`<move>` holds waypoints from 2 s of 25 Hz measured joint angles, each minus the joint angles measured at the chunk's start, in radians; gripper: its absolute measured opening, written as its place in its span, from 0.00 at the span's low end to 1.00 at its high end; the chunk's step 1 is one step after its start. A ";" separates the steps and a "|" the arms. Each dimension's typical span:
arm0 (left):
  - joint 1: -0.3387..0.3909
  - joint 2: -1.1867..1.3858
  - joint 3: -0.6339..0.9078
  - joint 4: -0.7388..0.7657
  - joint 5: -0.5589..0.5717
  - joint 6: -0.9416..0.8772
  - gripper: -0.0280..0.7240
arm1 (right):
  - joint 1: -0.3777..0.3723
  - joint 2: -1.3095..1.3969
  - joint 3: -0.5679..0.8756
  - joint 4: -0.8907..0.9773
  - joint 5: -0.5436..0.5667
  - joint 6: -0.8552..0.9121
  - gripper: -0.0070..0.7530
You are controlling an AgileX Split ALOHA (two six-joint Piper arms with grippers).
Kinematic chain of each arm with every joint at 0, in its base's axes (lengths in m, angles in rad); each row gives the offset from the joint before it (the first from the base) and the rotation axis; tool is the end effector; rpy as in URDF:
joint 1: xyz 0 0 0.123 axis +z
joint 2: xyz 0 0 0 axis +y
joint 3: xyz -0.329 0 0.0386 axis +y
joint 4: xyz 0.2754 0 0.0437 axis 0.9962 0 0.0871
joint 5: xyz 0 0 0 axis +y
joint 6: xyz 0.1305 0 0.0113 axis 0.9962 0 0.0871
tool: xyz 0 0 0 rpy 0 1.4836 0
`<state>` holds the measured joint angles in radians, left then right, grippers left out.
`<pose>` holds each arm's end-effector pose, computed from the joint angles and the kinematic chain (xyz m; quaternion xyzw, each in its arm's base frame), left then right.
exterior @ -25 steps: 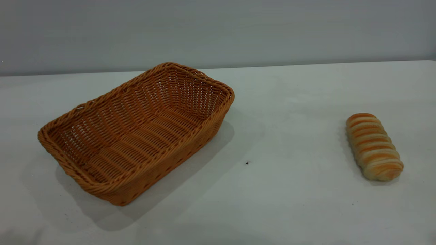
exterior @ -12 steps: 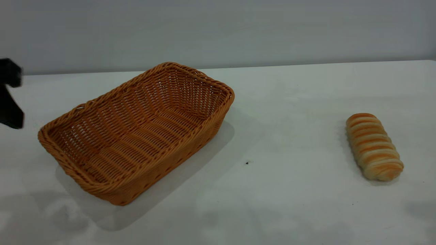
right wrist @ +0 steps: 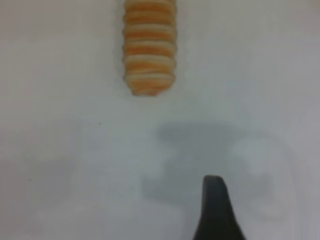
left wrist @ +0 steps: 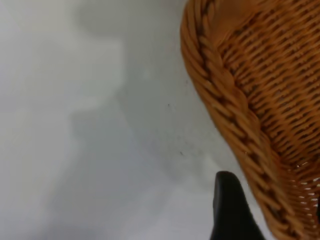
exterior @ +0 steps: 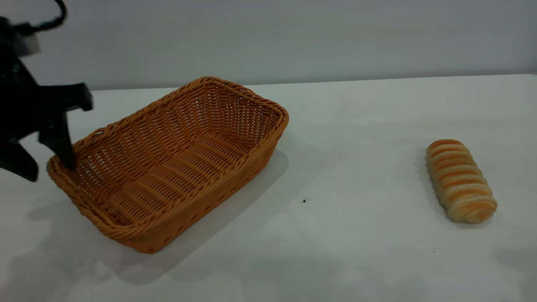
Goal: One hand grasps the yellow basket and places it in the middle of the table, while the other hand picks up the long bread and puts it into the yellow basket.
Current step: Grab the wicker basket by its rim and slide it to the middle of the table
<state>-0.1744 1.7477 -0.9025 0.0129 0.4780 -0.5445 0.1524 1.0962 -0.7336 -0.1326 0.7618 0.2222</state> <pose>0.3490 -0.0607 0.1393 -0.1764 0.9701 -0.0550 0.1573 0.2230 0.0221 0.2644 -0.0006 0.9631 -0.0068 0.2690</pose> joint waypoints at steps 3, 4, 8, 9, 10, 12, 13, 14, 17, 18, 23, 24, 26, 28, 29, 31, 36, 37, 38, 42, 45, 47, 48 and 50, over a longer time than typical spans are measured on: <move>0.000 0.075 -0.071 -0.033 0.061 0.000 0.64 | 0.000 0.000 0.000 0.011 0.000 -0.007 0.73; 0.000 0.098 -0.095 -0.040 0.079 0.000 0.64 | 0.000 0.000 0.000 0.013 0.000 -0.008 0.73; 0.000 0.168 -0.169 -0.057 0.131 0.001 0.64 | 0.000 0.000 -0.002 0.014 0.000 -0.011 0.73; 0.000 0.180 -0.186 -0.063 0.141 0.001 0.64 | 0.000 0.000 -0.002 0.014 0.000 -0.011 0.73; 0.000 0.194 -0.200 -0.073 0.152 0.001 0.64 | 0.000 0.000 -0.002 0.014 0.000 -0.011 0.73; 0.000 0.217 -0.218 -0.093 0.166 0.001 0.64 | 0.000 0.000 -0.002 0.014 0.000 -0.011 0.73; 0.000 0.224 -0.223 -0.097 0.173 0.002 0.64 | 0.000 0.000 -0.002 0.014 0.000 -0.014 0.73; 0.000 0.228 -0.228 -0.099 0.177 0.002 0.64 | 0.000 0.000 -0.002 0.014 0.001 -0.015 0.73; 0.000 0.236 -0.233 -0.101 0.183 0.003 0.64 | 0.000 0.000 -0.002 0.014 0.001 -0.019 0.73; 0.000 0.238 -0.233 -0.101 0.186 0.003 0.64 | 0.000 0.000 -0.002 0.014 0.001 -0.019 0.73; 0.000 0.252 -0.238 -0.095 0.210 0.005 0.64 | 0.000 0.000 -0.002 0.015 0.002 -0.019 0.73; 0.000 0.253 -0.241 -0.086 0.218 0.005 0.64 | 0.000 0.000 -0.002 0.015 0.003 -0.020 0.73; 0.000 0.256 -0.251 -0.060 0.235 0.005 0.64 | 0.000 0.000 -0.002 0.015 0.003 -0.020 0.73; -0.002 0.262 -0.276 -0.037 0.258 0.005 0.64 | 0.000 0.000 -0.002 0.015 0.004 -0.020 0.73; -0.002 0.264 -0.291 -0.025 0.271 0.005 0.64 | 0.000 0.000 -0.002 0.015 0.005 -0.020 0.73; -0.002 0.267 -0.315 -0.013 0.303 0.004 0.64 | 0.000 0.000 -0.002 0.016 0.006 -0.020 0.73; -0.002 0.268 -0.372 0.000 0.402 0.004 0.64 | 0.000 0.000 -0.002 0.017 0.007 -0.020 0.73; -0.002 0.268 -0.376 0.002 0.421 0.004 0.64 | 0.000 0.000 -0.002 0.017 0.007 -0.020 0.73; -0.002 0.268 -0.377 0.004 0.440 0.004 0.64 | 0.000 0.000 -0.002 0.017 0.007 -0.021 0.73; -0.002 0.270 -0.378 0.036 0.480 0.004 0.64 | 0.000 0.000 -0.002 0.024 0.008 -0.026 0.73; -0.002 0.270 -0.378 0.048 0.482 -0.003 0.64 | 0.000 0.000 -0.002 0.034 0.010 -0.028 0.73; -0.002 0.274 -0.378 0.049 0.482 -0.014 0.64 | 0.000 0.000 -0.002 0.036 0.011 -0.029 0.73; -0.002 0.279 -0.378 0.049 0.481 -0.017 0.64 | 0.000 0.000 -0.002 0.036 0.011 -0.029 0.73; -0.002 0.292 -0.379 0.049 0.481 -0.019 0.64 | 0.000 0.000 -0.002 0.037 0.011 -0.029 0.73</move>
<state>-0.1762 2.0394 -1.2813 0.0623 0.9593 -0.5631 0.1524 1.0962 -0.7355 -0.0952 0.7731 0.1928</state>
